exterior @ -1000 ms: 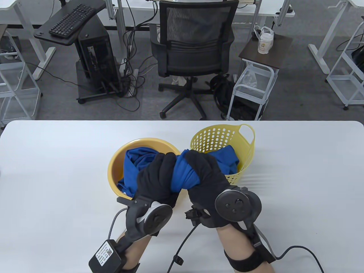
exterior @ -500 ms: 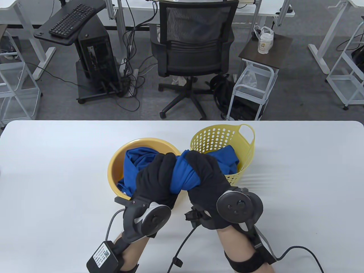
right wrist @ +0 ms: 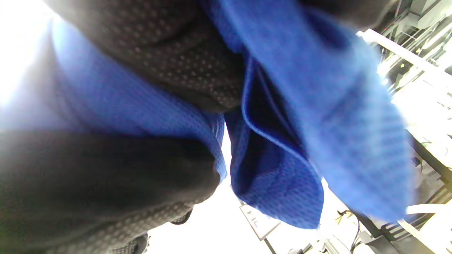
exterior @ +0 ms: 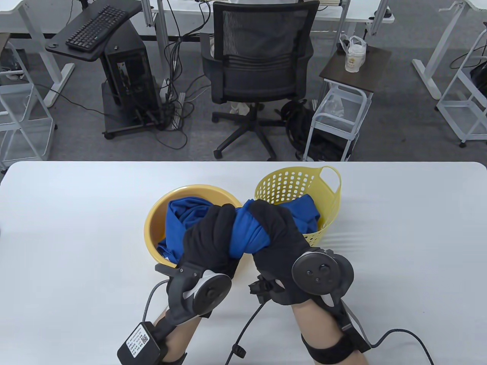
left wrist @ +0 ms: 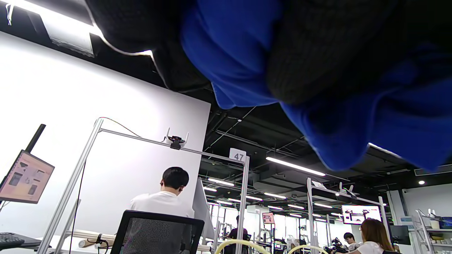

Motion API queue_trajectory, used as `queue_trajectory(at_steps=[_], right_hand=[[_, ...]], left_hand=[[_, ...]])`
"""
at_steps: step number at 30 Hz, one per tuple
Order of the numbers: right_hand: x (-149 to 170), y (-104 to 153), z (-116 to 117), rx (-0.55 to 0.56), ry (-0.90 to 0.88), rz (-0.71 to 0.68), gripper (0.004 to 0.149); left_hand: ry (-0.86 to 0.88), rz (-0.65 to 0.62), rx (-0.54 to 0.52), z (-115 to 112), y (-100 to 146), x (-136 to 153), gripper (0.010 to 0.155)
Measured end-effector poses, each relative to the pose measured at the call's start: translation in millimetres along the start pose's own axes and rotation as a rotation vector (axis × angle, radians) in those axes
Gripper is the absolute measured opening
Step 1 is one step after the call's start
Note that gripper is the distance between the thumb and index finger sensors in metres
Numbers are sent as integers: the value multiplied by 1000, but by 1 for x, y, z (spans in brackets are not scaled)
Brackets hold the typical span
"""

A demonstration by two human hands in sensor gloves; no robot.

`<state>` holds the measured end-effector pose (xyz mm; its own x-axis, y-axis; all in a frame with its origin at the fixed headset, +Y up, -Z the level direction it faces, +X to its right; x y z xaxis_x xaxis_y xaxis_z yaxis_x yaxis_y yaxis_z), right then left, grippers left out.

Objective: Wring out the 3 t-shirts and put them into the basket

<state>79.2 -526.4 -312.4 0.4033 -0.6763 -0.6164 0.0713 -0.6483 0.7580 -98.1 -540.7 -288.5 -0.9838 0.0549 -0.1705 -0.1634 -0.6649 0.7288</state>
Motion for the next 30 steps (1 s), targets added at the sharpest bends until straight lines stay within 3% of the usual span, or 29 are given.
queue_trajectory(at_steps=[2,5,8,11,13,16,19,22,26,28,30], right_hand=[[7,-2,5,-26,33,-7,86],[18,-9,-1,-98,211,-66,86],[41,-17,-37,45,180,25,85],[79,-20,-77,147,155,231,88],[104,-19,-97,181,175,353,88],[138,-16,-110,208,220,481,87],[163,-16,-99,127,264,541,87],[174,-19,-78,38,294,546,85],[172,-25,-45,-253,191,484,92],[165,-26,-45,-200,136,453,89],[159,-27,-51,-124,89,410,85]], left_hand=[[-2,-13,49,-8,-3,4,107],[-102,7,248,-20,-4,18,108],[-72,61,284,-25,-6,40,100],[-39,191,325,-51,-7,74,93],[-114,318,511,-81,-2,97,91],[-175,446,883,-124,15,119,91],[-185,476,944,-153,23,128,88],[-248,471,985,-162,26,128,87],[-333,421,1014,-168,25,120,67],[-334,436,1015,-167,25,120,49],[-285,436,1012,-166,25,120,45]])
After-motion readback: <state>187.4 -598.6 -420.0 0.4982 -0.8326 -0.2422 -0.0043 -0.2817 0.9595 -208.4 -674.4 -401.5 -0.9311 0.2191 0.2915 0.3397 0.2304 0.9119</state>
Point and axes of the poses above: the tracker on the back of each hand, its own x axis roughly to the little-finger side, its own y axis roughly from the fingertips to the wrist, z = x × y, the point moved 4 cm from there along -y, roughly from the wrist to the fingertips, and after that the axes turned 14 degrees about -y, right-handed, at the moved point
